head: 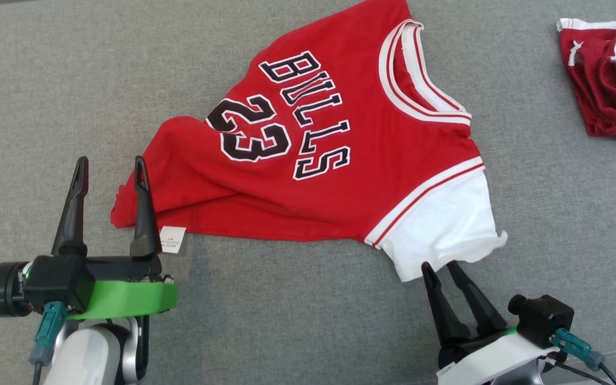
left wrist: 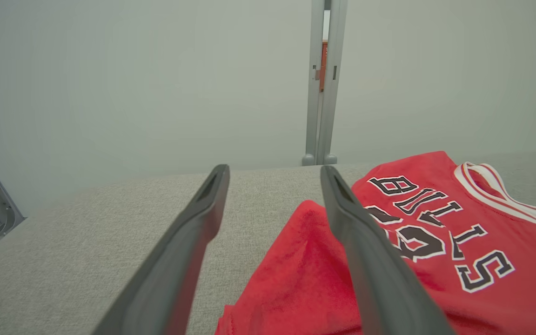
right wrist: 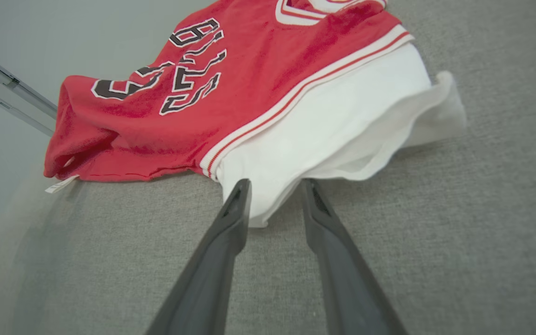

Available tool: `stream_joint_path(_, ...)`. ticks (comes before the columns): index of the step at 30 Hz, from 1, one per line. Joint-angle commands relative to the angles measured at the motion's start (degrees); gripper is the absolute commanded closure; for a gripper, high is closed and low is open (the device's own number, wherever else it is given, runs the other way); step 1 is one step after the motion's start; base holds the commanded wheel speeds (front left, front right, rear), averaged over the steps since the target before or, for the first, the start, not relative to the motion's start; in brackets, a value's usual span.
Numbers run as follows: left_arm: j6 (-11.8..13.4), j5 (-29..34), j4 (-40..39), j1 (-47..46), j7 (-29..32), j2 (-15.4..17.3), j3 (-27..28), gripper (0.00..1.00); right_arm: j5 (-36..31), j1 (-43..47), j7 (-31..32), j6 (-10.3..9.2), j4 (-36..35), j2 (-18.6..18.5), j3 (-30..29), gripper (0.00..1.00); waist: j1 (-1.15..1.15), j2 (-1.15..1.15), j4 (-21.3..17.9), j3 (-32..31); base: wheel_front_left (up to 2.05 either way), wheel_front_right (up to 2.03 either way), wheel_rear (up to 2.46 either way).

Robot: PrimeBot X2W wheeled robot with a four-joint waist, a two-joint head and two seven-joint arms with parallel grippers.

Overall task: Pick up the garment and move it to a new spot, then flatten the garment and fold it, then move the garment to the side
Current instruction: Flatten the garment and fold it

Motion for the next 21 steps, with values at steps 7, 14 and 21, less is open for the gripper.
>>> stream_joint_path(7,1.3,-0.4,0.9,1.7,0.5,0.8,1.1,0.00,-6.6,-0.5,-1.2,0.01,-8.4,-1.6,-0.6,0.00,0.00,0.00,0.0,-1.3,0.00,0.00,0.00)
stream_joint_path(14,2.2,-1.1,2.2,3.6,0.6,1.3,2.1,0.00,-9.2,-3.6,0.1,0.02,-13.9,-3.3,-6.1,0.00,0.00,0.00,0.6,-3.2,0.00,0.00,0.00)
stream_joint_path(21,2.0,-1.9,2.9,5.8,1.3,1.8,1.8,0.00,-9.0,-4.0,1.2,0.01,-14.1,-4.0,-9.4,0.00,0.00,0.00,1.3,-5.2,0.00,0.00,0.00)
